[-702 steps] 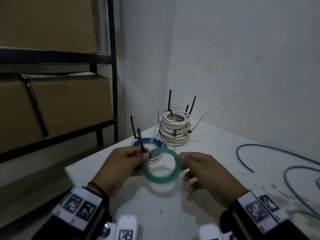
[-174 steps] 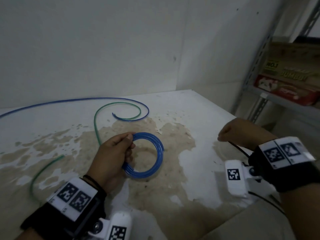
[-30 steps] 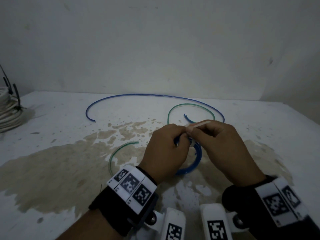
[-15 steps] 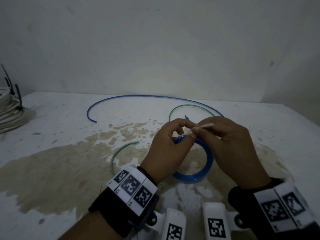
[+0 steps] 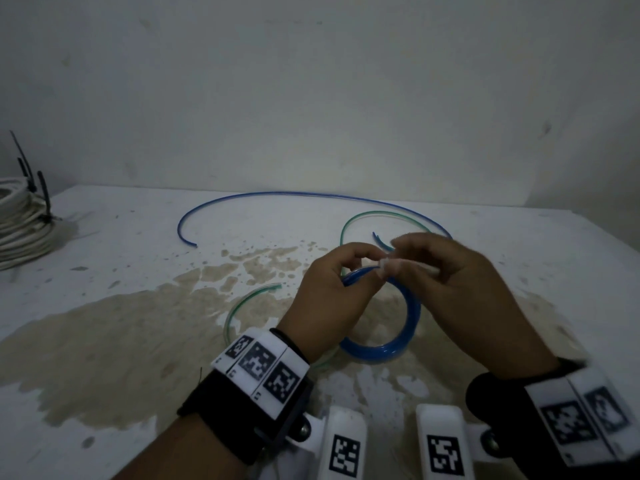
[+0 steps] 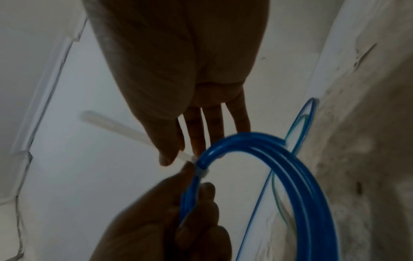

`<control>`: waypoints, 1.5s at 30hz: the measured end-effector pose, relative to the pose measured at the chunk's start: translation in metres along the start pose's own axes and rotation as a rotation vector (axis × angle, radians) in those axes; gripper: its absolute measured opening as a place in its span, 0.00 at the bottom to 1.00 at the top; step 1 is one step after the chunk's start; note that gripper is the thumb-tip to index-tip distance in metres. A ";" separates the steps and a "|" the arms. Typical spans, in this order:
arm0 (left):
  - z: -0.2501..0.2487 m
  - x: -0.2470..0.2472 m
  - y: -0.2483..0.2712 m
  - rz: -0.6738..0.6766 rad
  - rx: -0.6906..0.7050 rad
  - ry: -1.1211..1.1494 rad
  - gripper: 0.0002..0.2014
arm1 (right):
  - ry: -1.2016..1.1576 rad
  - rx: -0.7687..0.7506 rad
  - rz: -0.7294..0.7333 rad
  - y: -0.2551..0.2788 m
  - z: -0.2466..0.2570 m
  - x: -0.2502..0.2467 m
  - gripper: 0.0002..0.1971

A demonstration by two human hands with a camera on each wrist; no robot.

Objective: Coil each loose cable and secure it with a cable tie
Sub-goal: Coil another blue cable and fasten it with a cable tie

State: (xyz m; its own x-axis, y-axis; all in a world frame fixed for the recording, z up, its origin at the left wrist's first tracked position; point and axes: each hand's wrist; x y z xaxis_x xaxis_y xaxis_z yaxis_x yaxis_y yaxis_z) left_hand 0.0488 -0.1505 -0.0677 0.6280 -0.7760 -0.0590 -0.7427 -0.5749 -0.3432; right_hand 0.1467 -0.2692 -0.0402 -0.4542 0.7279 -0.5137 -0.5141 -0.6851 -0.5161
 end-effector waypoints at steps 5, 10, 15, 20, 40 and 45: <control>-0.005 0.004 0.000 0.045 -0.102 0.087 0.06 | 0.098 -0.055 -0.066 0.000 -0.011 0.006 0.07; -0.001 0.008 0.001 -0.010 -0.158 0.119 0.08 | 0.195 -0.175 -0.105 -0.002 -0.021 0.007 0.05; 0.001 0.012 0.001 -0.043 -0.230 0.215 0.09 | 0.337 -0.272 -0.116 -0.004 -0.020 0.006 0.05; 0.002 0.006 0.000 -0.015 -0.071 -0.047 0.08 | 0.418 -0.217 -0.090 -0.002 -0.019 0.005 0.07; -0.015 -0.002 0.003 0.161 -0.051 -0.107 0.06 | 0.169 -0.169 -0.022 0.000 -0.014 0.004 0.07; -0.024 -0.009 0.002 0.169 0.005 -0.169 0.05 | 0.265 -0.290 -0.081 -0.002 0.001 -0.004 0.06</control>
State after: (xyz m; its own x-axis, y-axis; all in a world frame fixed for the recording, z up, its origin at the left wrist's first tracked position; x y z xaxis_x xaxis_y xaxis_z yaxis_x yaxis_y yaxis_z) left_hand 0.0362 -0.1503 -0.0455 0.5251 -0.8063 -0.2722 -0.8398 -0.4389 -0.3197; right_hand 0.1495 -0.2706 -0.0363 -0.1980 0.7728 -0.6029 -0.2967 -0.6335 -0.7146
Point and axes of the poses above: each hand's wrist, its own y-axis away from the middle knuckle, its own x-axis out of the palm, z = x × y, and after that the axes turned 7 degrees about y, right-handed
